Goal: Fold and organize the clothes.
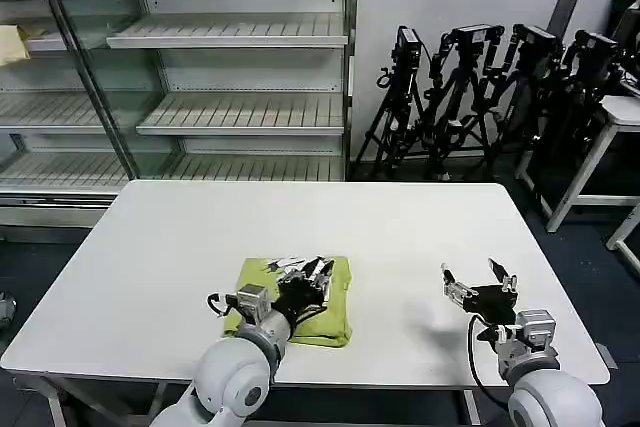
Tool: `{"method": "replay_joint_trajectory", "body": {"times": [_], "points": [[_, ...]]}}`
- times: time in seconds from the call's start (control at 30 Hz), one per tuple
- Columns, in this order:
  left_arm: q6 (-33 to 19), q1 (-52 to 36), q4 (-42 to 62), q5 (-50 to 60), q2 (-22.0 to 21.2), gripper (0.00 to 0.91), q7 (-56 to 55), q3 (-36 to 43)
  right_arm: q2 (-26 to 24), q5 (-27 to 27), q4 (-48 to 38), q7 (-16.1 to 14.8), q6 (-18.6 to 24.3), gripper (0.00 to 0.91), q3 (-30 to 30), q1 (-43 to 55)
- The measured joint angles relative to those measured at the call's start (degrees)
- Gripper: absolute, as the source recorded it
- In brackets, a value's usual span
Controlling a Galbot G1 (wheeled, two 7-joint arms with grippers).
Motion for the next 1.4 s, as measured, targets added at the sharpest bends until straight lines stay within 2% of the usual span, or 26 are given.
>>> {"method": "replay_joint_trajectory", "body": {"times": [0.3,0.6,1.03,1.07,1.1,1.13,1.4], "points": [[-2.1,1.6,-2.0,3.0,1.4,0.907,3.4,-3.9,-0.1,0.2,-0.3,-0.3,0.5,0.907,0.2,0.1],[-1.1,6.3,-0.1,6.5,3.7,0.907,4.9,-12.0,0.3,0.1,-0.6,-0.4,0.9,0.907,-0.4,0.4],[0.1,10.6,2.4,2.5,3.5,0.907,3.7,-16.4,0.8,-0.3,-0.2,-0.4,0.7,0.907,-0.8,0.5],[0.1,10.8,2.5,2.1,3.5,0.846,3.4,-16.5,0.8,-0.3,-0.2,-0.4,0.7,0.907,-0.9,0.5],[0.1,10.9,2.6,1.7,3.4,0.383,3.2,-16.5,0.8,-0.4,-0.2,-0.3,0.7,0.907,-1.0,0.6],[0.2,10.9,2.7,1.3,3.4,0.020,3.0,-16.5,0.9,-0.5,-0.3,-0.4,0.7,0.907,-1.2,0.7],[0.3,10.8,4.0,-0.3,3.0,0.020,1.6,-16.4,0.6,-0.5,-0.3,-0.3,0.6,0.907,-1.4,0.9]]}}
